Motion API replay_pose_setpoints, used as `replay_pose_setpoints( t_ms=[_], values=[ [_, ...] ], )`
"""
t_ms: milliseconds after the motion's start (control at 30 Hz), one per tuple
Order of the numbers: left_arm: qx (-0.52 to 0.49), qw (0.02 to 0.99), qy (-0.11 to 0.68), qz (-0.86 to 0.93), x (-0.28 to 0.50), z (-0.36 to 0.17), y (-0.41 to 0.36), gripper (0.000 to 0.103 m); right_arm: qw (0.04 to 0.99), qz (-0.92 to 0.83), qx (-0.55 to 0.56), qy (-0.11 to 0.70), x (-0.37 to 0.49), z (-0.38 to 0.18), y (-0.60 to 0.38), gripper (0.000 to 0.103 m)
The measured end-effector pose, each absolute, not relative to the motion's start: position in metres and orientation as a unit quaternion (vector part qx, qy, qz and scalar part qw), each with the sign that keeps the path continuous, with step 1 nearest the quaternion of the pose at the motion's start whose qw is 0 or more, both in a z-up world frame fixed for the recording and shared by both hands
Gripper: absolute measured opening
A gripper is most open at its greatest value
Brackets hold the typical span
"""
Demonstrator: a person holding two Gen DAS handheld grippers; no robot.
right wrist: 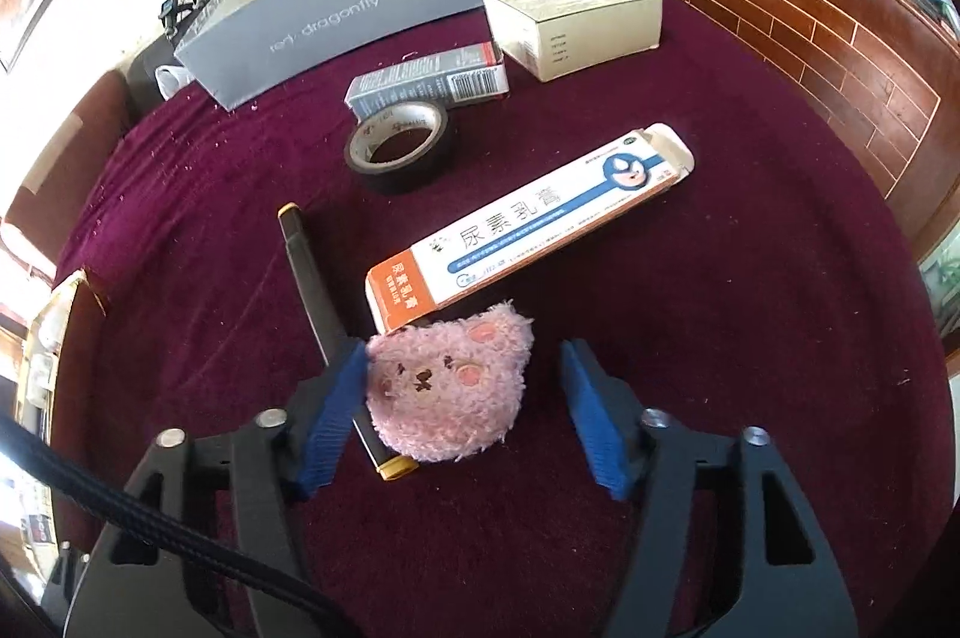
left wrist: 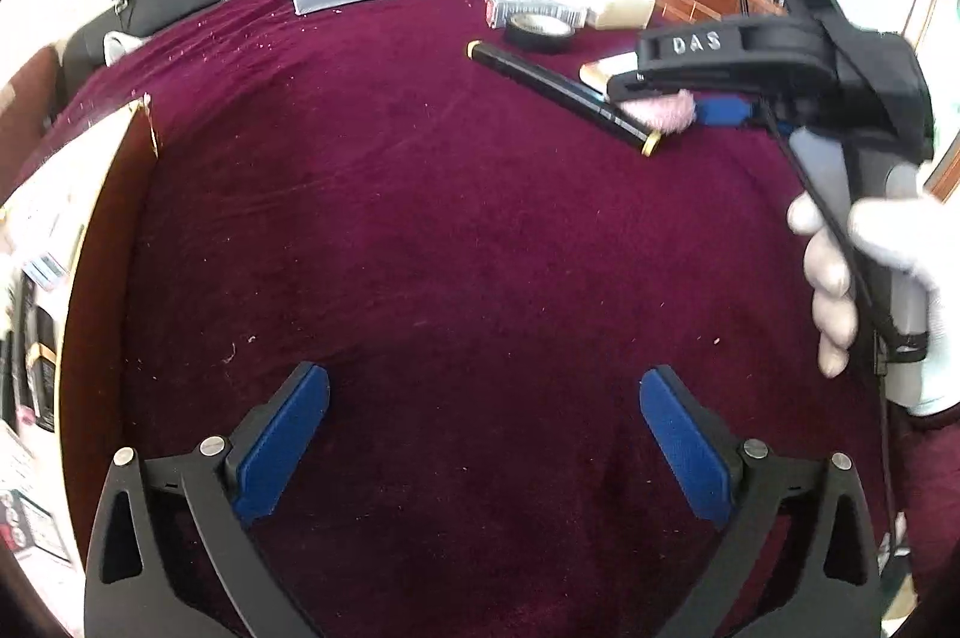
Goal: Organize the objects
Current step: 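Grasp the pink plush bear with the right gripper while the left gripper grasps the black marker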
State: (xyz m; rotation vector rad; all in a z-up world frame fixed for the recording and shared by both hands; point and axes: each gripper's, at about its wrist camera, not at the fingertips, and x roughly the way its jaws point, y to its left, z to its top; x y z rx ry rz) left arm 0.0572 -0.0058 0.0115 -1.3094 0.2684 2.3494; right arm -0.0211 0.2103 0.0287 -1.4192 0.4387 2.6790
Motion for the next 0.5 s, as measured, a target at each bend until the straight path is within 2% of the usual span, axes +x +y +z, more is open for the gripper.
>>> replay_pose_setpoints(
  t_ms=[33,300,500],
  values=[
    [-0.474,0.216,0.104,0.848,0.058,0.011,-0.004,0.101,0.029,0.875,-0.461,0.141,-0.021,0.029,0.208,0.041],
    [-0.478,0.213,0.121,0.844,0.058,0.01,-0.002,0.101,0.061,0.882,-0.436,0.169,0.005,0.034,0.233,0.04],
    [-0.482,0.228,0.044,0.845,0.025,0.037,0.017,0.101,0.049,0.88,-0.412,0.231,0.022,0.023,0.264,0.041]
  ],
)
